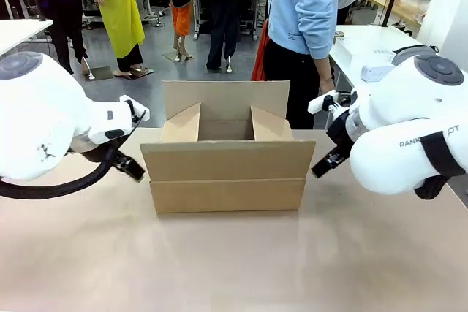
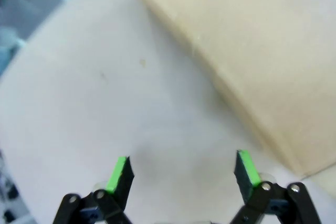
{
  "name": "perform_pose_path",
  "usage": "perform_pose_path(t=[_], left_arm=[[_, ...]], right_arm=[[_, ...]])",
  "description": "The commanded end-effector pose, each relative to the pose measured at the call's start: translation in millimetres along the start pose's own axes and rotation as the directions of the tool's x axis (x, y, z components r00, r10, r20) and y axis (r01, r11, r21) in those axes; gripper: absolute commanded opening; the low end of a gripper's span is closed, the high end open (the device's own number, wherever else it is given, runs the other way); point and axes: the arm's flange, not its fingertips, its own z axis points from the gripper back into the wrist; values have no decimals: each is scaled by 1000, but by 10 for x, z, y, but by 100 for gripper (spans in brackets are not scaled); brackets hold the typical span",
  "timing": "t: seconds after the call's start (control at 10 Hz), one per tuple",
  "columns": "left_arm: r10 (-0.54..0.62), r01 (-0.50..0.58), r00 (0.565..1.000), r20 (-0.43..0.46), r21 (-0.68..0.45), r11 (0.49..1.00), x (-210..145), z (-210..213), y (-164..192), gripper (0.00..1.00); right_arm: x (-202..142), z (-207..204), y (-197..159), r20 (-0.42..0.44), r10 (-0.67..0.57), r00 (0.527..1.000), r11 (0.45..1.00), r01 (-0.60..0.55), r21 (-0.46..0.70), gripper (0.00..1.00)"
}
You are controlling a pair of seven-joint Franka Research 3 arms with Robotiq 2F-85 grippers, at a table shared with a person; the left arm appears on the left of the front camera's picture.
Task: Pack the gift set into the box.
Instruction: Place both hands on the side flaps of the Package Box and spread them outward.
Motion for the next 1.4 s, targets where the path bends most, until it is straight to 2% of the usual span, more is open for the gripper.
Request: perform_pose_path(t=[0.0, 0.1, 0.2, 0.3, 0.4, 0.5, 0.6, 0.7, 0.8, 0.9, 1.0, 1.3], left_arm=[[23, -30, 997, -80, -77, 997, -315, 539, 290, 100], [135, -127, 990, 42, -154, 980, -481, 907, 492, 100], [290, -252, 944, 156, -225, 941, -660, 1261, 736, 100], [540, -457, 823, 177, -360, 814, -796, 1605, 981, 100], [663, -470, 724, 191, -568, 676, -981, 1849, 1174, 100], [752, -472, 639, 161, -691, 548, -1173, 1982, 1319, 100], [810, -419, 569, 144, -796, 436, -1374, 2024, 1470, 100], [870, -349, 477, 127, -881, 320, -1597, 1980, 1651, 100], [924, -339, 373, 89, -914, 225, -1738, 1882, 1731, 100], [950, -500, 297, 92, -833, 237, -1737, 1767, 1704, 100], [822, -453, 556, 123, -784, 423, -1685, 2180, 1794, 100], [822, -453, 556, 123, -784, 423, -1685, 2180, 1794, 100]], right_arm=[[-156, 319, -295, -48, -103, 994, 987, 108, 120, 100], [-280, 567, -539, 37, -221, 975, 940, 202, 275, 100], [-367, 841, -763, 57, -423, 904, 854, 377, 359, 100], [-540, 1214, -1018, 52, -569, 820, 707, 456, 541, 100], [-745, 1522, -1240, 39, -675, 736, 562, 481, 673, 100], [-989, 1750, -1471, 23, -763, 645, 413, 460, 786, 100], [-1234, 1854, -1683, -2, -822, 570, 302, 439, 846, 100], [-1473, 1832, -1891, -41, -869, 493, 202, 429, 881, 100], [-1621, 1754, -1950, -34, -895, 445, 186, 440, 879, 100], [-1649, 1672, -1860, 94, -905, 415, 340, 571, 748, 100], [-1622, 2033, -1933, -17, -835, 550, 286, 461, 840, 100], [-1622, 2033, -1933, -17, -835, 550, 286, 461, 840, 100]])
